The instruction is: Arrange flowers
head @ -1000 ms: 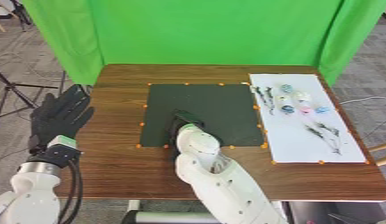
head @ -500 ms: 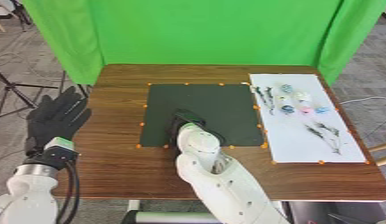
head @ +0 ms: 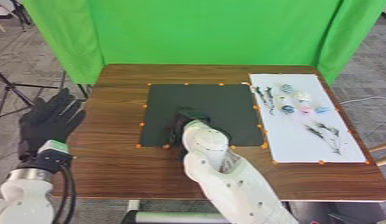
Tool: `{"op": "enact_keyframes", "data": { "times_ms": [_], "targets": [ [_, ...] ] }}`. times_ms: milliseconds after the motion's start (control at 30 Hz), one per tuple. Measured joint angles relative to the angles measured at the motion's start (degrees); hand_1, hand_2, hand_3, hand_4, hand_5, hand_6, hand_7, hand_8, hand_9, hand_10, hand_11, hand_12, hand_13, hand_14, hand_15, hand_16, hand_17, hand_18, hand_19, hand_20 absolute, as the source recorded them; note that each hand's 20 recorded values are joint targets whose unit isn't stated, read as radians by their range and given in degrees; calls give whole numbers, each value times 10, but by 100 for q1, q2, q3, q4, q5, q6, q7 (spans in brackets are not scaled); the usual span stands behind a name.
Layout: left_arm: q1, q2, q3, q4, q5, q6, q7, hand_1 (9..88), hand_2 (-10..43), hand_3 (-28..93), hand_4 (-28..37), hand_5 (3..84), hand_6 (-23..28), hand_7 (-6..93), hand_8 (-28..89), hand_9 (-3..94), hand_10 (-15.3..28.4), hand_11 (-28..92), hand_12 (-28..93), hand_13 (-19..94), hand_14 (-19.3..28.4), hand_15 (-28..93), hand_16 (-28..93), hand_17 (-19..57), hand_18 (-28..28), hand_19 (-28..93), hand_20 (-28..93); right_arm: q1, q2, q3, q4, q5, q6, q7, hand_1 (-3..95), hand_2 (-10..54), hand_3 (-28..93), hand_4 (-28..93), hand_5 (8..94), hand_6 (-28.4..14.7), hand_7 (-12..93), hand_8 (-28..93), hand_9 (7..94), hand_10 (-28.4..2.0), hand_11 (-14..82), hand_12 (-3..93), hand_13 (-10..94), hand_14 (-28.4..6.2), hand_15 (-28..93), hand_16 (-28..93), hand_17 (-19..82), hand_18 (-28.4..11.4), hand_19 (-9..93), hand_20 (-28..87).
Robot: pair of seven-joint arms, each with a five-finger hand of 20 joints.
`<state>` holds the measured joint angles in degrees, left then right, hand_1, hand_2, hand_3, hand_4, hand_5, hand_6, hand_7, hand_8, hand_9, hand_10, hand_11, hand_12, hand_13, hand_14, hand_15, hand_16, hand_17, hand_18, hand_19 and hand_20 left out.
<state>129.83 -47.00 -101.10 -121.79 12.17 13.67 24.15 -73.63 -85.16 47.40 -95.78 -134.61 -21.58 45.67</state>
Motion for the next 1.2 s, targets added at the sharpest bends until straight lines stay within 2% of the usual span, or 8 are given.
{"op": "enact_keyframes", "data": {
  "times_ms": [100,333,467,633,833,1200],
  "targets": [
    [133,-48,-119,-61,-21,-3,100,264,108,723,-283,384,59,127,-90,283,120,167,90,181,117,281,-90,-40,118,334,65,-42,228,140,-336,-74,131,-52,254,-95,687,-196,693,-89,267,-70,770,-183,322,281,758,-132,555,327,537,-216,932,523],
    [451,-121,-327,-187,-92,10,303,264,107,724,-283,383,59,123,-89,281,119,165,88,181,115,276,-89,-38,116,326,71,-380,973,981,-1178,-347,987,-95,259,-95,693,-193,649,-111,165,-71,715,-205,235,228,700,-147,571,305,491,-241,932,512],
    [589,-123,-394,-241,-134,23,438,266,106,723,-283,374,55,122,-89,277,115,167,88,181,115,275,-88,-37,116,323,73,-647,1532,1527,-1479,-389,1120,37,263,-95,700,-199,631,-124,125,-75,689,-214,194,204,688,-151,576,293,478,-247,932,500],
    [665,-130,-410,-292,-153,46,534,270,108,721,-283,373,45,134,-90,289,104,170,88,199,117,283,-86,-37,117,322,76,-1122,2215,2192,-1707,-432,1189,300,276,-95,712,-214,610,-147,67,-87,615,-227,111,157,686,-151,571,269,481,-247,932,492],
    [712,-130,-398,-325,-189,73,662,270,110,721,-283,378,47,137,-95,297,105,170,86,206,118,291,-87,-37,117,320,79,-1707,2716,3007,-1722,-380,1196,572,295,-95,719,-233,598,-149,64,-87,582,-227,96,148,687,-146,570,255,483,-245,932,489],
    [716,-130,-345,-326,-197,68,659,270,110,722,-283,381,50,136,-95,298,106,171,86,207,119,292,-90,-37,117,319,83,-2708,3109,4166,-1871,-286,982,985,320,-95,724,-278,582,-148,66,-86,567,-225,96,145,682,-142,572,239,479,-244,932,484]
  ]
}}
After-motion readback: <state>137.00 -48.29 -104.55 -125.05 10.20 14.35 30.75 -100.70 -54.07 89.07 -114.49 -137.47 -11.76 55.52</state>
